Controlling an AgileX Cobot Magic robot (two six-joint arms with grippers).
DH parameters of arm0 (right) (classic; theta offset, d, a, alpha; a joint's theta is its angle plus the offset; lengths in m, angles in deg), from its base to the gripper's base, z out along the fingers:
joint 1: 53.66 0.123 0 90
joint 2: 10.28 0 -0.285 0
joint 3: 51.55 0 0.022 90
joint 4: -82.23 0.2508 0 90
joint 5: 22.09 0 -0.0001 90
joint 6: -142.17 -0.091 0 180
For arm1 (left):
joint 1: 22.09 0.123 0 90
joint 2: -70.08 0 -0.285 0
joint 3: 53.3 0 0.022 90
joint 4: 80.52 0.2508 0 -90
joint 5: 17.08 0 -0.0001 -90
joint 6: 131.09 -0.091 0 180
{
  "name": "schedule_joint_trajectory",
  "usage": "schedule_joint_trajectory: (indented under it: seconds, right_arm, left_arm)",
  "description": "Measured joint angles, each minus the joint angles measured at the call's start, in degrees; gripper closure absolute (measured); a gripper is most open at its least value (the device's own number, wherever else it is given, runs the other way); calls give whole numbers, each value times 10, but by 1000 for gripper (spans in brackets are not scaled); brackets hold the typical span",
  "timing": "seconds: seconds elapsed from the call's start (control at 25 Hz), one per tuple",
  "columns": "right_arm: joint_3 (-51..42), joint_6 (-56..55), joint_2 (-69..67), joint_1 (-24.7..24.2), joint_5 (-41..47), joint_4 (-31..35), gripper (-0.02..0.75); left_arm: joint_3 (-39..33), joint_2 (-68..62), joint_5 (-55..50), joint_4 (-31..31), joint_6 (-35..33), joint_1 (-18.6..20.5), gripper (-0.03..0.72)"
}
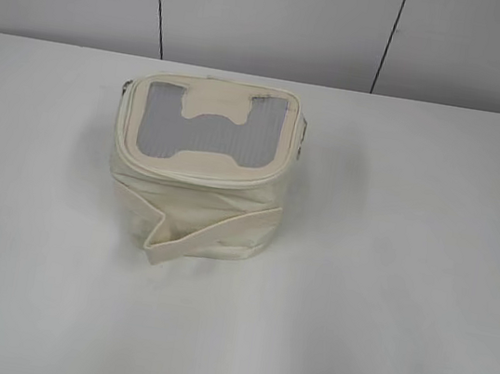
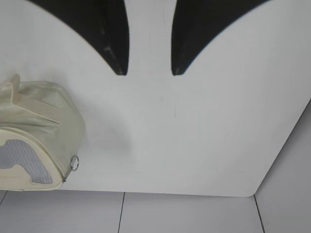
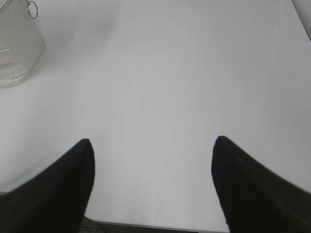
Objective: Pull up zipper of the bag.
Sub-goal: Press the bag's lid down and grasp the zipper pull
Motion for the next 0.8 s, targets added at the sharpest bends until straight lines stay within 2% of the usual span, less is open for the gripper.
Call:
schedule_joint_trajectory:
  seconds: [0.8]
  right_arm:
    - [0, 0, 0, 0, 0, 0, 150]
  left_arm:
    - [0, 0, 0, 0, 0, 0, 447]
